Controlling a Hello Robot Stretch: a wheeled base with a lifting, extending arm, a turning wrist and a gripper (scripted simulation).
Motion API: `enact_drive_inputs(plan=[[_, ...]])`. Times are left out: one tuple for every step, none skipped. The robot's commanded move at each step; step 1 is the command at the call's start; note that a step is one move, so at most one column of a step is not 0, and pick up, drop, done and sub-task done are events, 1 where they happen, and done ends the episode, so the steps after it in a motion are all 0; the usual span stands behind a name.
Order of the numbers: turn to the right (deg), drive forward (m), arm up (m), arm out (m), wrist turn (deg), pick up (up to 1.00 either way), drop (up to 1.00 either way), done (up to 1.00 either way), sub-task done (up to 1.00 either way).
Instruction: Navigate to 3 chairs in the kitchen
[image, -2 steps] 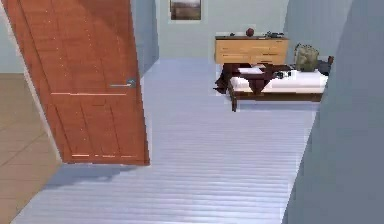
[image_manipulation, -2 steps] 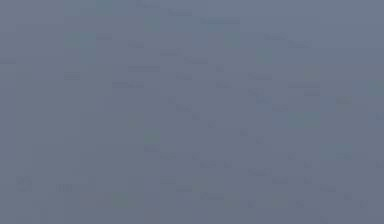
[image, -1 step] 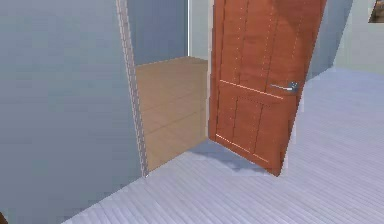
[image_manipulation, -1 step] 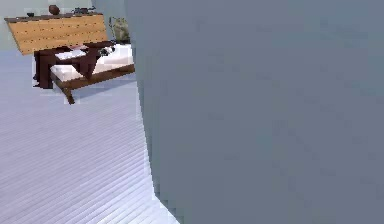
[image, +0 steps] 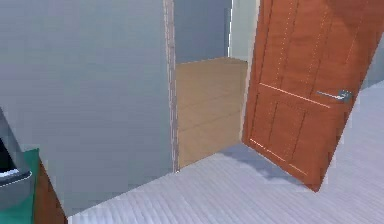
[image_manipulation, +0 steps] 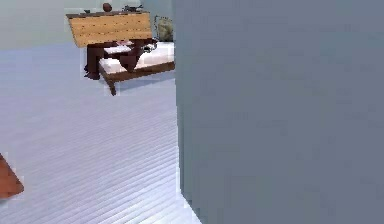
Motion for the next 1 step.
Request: enact_drive_inputs(plan=[[0.0,0.3,0.0,0.0,0.0,0.0,0.0,0.0,0.0]])
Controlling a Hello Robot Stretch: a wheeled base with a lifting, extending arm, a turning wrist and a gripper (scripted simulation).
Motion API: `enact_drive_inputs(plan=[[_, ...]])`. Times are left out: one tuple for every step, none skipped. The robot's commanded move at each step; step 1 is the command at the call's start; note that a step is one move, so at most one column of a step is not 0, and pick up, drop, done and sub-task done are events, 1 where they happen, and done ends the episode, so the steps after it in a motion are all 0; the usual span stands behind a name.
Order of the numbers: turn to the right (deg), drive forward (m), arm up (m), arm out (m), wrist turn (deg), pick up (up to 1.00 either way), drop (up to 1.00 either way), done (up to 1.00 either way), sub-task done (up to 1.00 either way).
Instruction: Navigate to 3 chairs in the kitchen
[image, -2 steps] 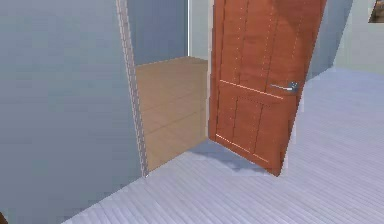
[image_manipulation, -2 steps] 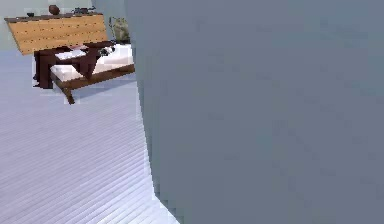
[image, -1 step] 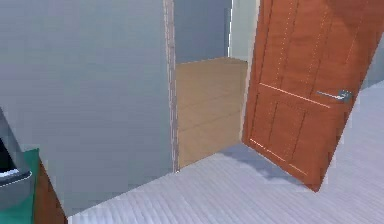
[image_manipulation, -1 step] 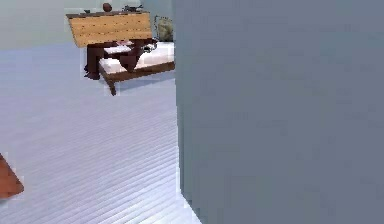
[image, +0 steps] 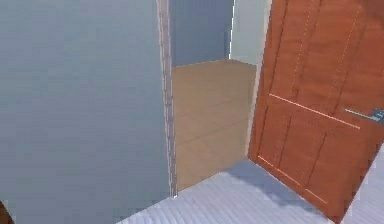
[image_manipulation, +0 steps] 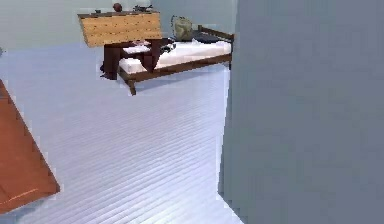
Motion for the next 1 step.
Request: enact_drive_inputs(plan=[[3.0,0.0,0.0,0.0,0.0,0.0,0.0,0.0,0.0]])
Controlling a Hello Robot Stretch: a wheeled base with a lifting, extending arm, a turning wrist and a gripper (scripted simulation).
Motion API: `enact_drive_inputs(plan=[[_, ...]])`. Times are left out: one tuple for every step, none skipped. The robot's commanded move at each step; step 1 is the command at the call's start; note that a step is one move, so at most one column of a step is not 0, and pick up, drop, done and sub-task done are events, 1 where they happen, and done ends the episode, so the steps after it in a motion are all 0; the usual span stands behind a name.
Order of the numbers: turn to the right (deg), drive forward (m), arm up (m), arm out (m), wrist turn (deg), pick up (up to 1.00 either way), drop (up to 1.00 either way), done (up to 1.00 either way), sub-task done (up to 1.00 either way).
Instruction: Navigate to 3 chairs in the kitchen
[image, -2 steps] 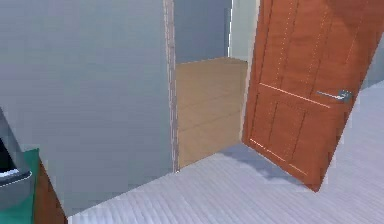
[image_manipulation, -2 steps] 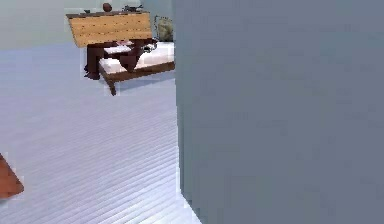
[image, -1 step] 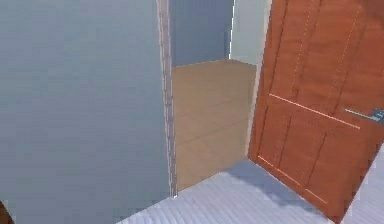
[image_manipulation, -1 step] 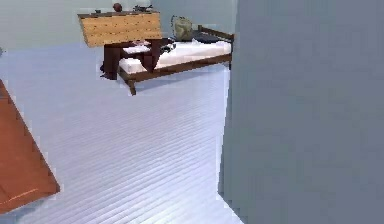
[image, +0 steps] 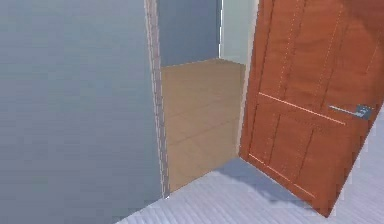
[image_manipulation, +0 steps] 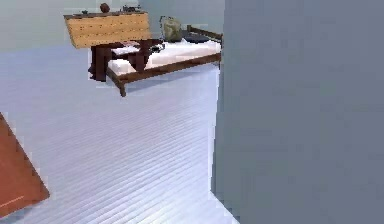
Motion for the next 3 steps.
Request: enact_drive_inputs(plan=[[45.0,0.0,0.0,0.0,0.0,0.0,0.0,0.0,0.0],[45.0,0.0,0.0,0.0,0.0,0.0,0.0,0.0,0.0],[9.0,0.0,0.0,0.0,0.0,0.0,0.0,0.0,0.0]])
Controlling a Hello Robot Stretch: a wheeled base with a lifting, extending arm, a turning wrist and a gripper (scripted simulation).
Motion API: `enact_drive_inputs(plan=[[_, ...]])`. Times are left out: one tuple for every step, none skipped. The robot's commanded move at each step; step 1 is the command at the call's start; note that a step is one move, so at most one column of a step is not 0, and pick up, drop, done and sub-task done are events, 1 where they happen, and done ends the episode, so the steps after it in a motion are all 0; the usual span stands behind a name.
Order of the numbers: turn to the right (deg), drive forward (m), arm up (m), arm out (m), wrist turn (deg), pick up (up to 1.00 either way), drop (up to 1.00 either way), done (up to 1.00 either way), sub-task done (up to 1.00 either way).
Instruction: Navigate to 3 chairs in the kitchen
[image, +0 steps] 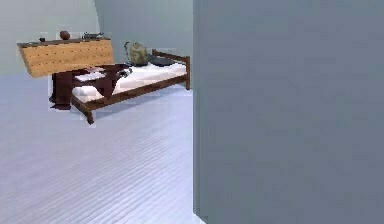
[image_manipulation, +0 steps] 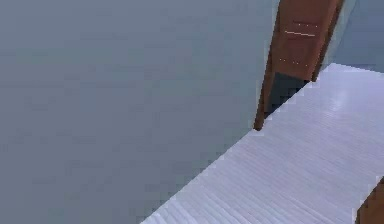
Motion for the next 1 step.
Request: enact_drive_inputs(plan=[[0.0,0.05,0.0,0.0,0.0,0.0,0.0,0.0,0.0]])
